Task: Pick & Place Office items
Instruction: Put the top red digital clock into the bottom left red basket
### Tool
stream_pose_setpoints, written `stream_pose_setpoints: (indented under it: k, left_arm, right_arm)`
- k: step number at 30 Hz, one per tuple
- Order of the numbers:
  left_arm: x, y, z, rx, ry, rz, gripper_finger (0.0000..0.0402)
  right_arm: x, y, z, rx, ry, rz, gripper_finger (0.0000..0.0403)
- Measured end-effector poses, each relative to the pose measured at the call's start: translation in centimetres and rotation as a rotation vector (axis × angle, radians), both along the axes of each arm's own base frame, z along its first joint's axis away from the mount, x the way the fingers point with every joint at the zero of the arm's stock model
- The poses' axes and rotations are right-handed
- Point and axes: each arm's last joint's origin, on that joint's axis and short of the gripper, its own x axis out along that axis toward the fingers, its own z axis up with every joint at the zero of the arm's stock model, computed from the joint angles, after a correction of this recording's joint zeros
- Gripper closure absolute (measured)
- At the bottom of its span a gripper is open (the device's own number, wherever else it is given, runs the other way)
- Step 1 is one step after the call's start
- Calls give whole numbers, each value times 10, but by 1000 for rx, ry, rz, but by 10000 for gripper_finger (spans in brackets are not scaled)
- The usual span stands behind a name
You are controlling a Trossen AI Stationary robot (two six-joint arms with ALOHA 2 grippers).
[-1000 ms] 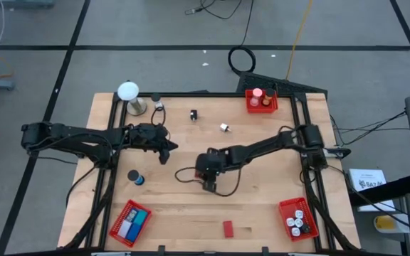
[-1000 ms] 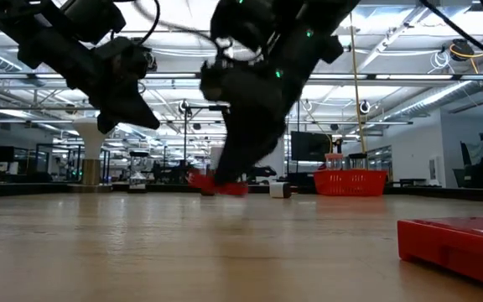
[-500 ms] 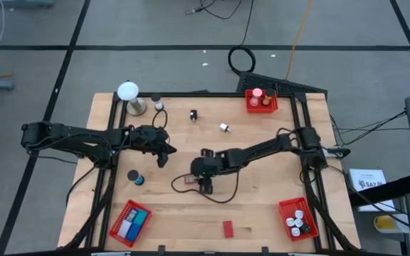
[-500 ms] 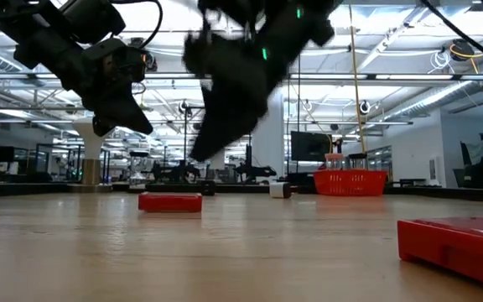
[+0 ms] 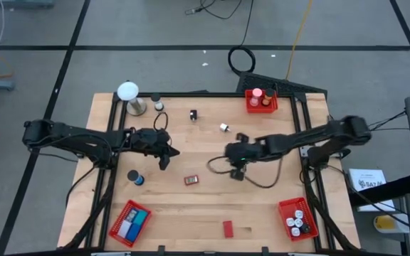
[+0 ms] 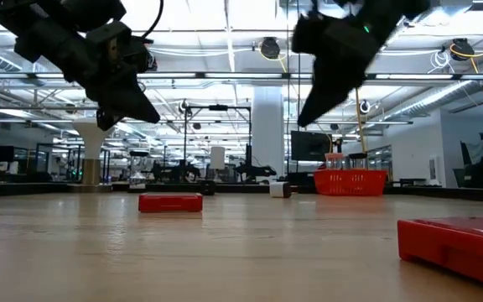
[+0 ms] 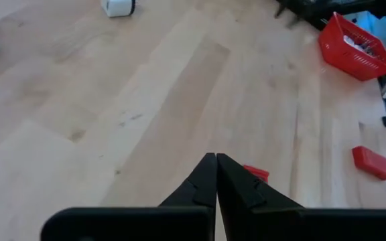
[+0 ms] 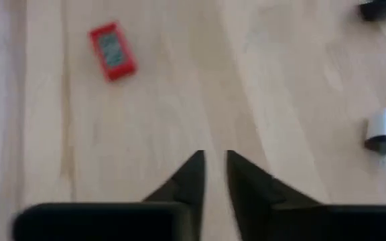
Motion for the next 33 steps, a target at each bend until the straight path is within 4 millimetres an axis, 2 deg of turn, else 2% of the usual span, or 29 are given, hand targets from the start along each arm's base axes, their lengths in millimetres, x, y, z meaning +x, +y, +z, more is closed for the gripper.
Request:
stream_pose_setpoints:
  k: [2,4,10,15,24,28,33]
  left_arm:
    - [5,-7,2,11,5,11,393]
    - [11,-14,3,25,11,24,392]
    - [31,-36,0,-1,118,22,384]
    - [58,-51,1,-6,196,19,343]
    - [101,-68,-7,20,344,-7,235]
    - [108,-74,-13,39,423,-20,188]
    - [106,-80,-22,40,497,-17,138]
  right_arm:
    - [-22,-6,-11,32,-73,-56,379]
    - [-44,-12,-23,76,-133,-112,395]
    - [-89,-16,-40,201,-371,-195,375]
    - [-114,-21,-47,204,-445,-198,386]
    - [-135,-23,-53,199,-473,-180,399]
    - [-138,-22,-52,210,-486,-148,401]
    - [-139,-21,-49,218,-500,-118,401]
